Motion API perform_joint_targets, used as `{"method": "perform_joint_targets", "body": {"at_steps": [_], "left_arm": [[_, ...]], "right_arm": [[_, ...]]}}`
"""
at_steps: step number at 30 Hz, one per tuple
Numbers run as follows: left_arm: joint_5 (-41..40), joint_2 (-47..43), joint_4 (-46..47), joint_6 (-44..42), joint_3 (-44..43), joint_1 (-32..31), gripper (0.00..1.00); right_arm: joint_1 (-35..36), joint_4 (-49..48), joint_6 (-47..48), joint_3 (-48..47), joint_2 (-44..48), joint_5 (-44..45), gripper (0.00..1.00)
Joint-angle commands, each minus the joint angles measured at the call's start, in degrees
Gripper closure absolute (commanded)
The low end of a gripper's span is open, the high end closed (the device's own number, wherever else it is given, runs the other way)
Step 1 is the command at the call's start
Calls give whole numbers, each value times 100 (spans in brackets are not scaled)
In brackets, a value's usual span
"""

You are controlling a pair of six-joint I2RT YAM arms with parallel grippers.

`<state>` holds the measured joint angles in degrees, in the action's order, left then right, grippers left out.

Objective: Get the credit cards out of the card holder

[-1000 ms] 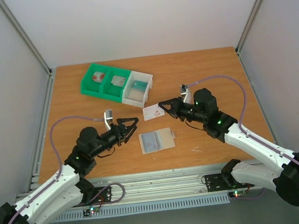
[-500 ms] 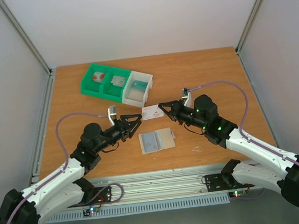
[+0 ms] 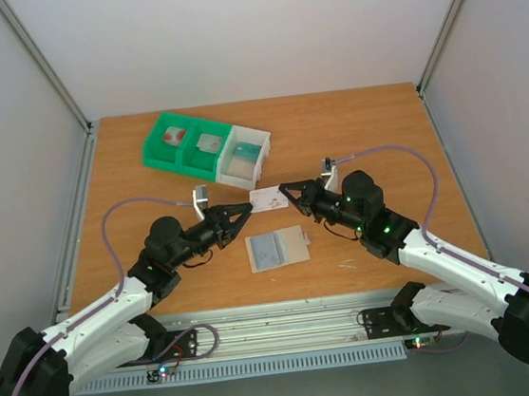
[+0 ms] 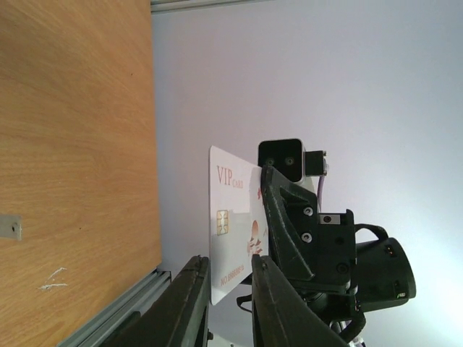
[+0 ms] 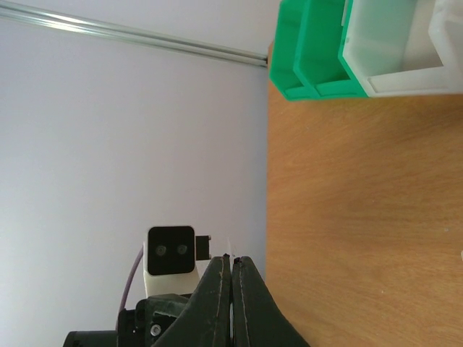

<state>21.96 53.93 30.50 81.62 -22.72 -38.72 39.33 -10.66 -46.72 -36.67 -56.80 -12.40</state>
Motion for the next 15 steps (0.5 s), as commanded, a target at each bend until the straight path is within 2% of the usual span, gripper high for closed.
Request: {"method": "perform_joint_targets", "body": {"at_steps": [1,4,7,9,12,15], "left_arm": [[-108,-6,355,-148,-100,-29,83],[-91,69,408,-142,-101,-28,81],[-86,111,402,-134,-94,-24,73],[-86,133,417,-129,-66,-27,73],[-86,167,484,-121,-57,-24,82],[-96,179,528,-112,-66,-30,95]], "right_arm": [[76,-253,-108,131,27,124,99],[92,-304,-134,176,47,147,99],[92,-289,-131,169,76,176,99],[91,-297,-134,161,81,172,99],[109,-332,-180,189,87,177,99],[119,-336,-166,208,93,158,99]]}}
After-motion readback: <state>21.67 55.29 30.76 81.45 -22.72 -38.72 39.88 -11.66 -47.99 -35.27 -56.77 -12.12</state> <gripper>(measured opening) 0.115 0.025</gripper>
